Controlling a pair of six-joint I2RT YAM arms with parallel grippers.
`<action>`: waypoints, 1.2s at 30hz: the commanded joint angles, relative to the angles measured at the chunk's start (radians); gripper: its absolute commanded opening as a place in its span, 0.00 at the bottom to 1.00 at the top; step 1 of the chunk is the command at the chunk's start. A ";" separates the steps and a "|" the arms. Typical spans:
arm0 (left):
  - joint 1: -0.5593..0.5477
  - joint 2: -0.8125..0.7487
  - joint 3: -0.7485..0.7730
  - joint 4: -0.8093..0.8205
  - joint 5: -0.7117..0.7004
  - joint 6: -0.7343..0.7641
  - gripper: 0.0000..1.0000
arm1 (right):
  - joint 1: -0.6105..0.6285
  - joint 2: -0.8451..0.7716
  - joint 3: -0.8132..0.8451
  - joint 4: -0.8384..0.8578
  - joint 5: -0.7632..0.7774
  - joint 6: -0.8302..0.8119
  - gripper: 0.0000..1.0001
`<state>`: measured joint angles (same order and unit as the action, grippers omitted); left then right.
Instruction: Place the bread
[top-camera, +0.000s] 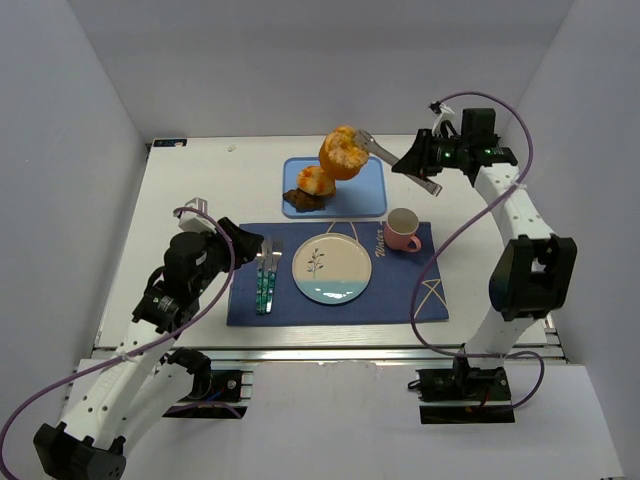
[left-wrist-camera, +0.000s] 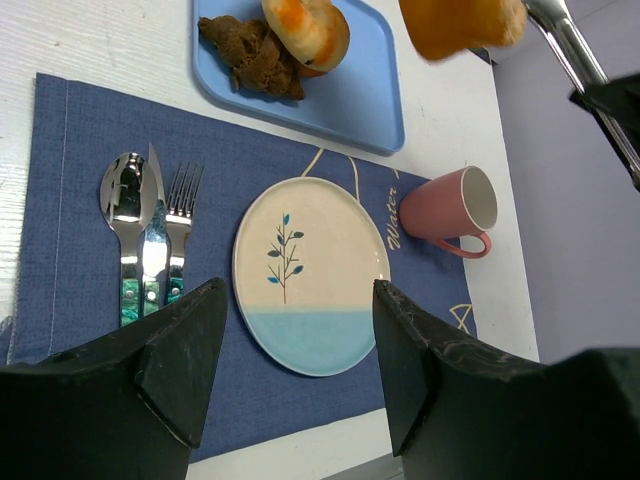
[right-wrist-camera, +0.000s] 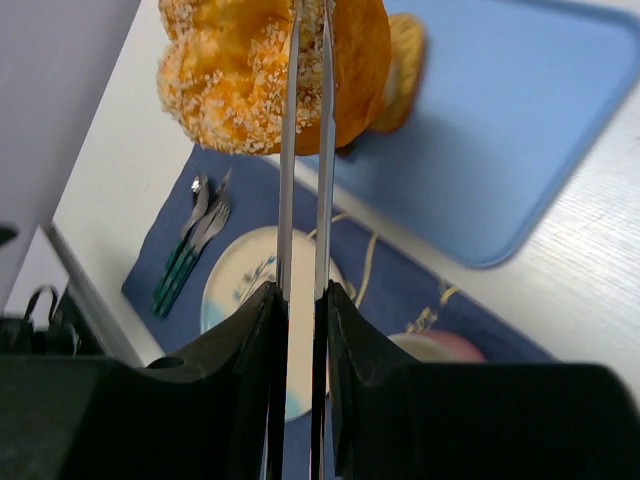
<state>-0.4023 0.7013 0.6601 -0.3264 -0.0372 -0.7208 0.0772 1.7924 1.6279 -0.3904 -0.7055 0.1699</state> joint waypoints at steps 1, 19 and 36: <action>0.002 -0.020 0.039 -0.011 -0.023 0.014 0.70 | 0.030 -0.154 -0.075 -0.099 -0.169 -0.160 0.07; 0.002 -0.126 -0.020 -0.040 -0.027 -0.014 0.70 | 0.213 -0.427 -0.573 -0.274 0.097 -0.463 0.16; 0.002 -0.123 -0.022 -0.042 -0.041 -0.009 0.70 | 0.191 -0.416 -0.382 -0.222 0.052 -0.399 0.56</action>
<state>-0.4023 0.5755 0.6327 -0.3664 -0.0654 -0.7341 0.2829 1.3808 1.1698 -0.6727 -0.6285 -0.2672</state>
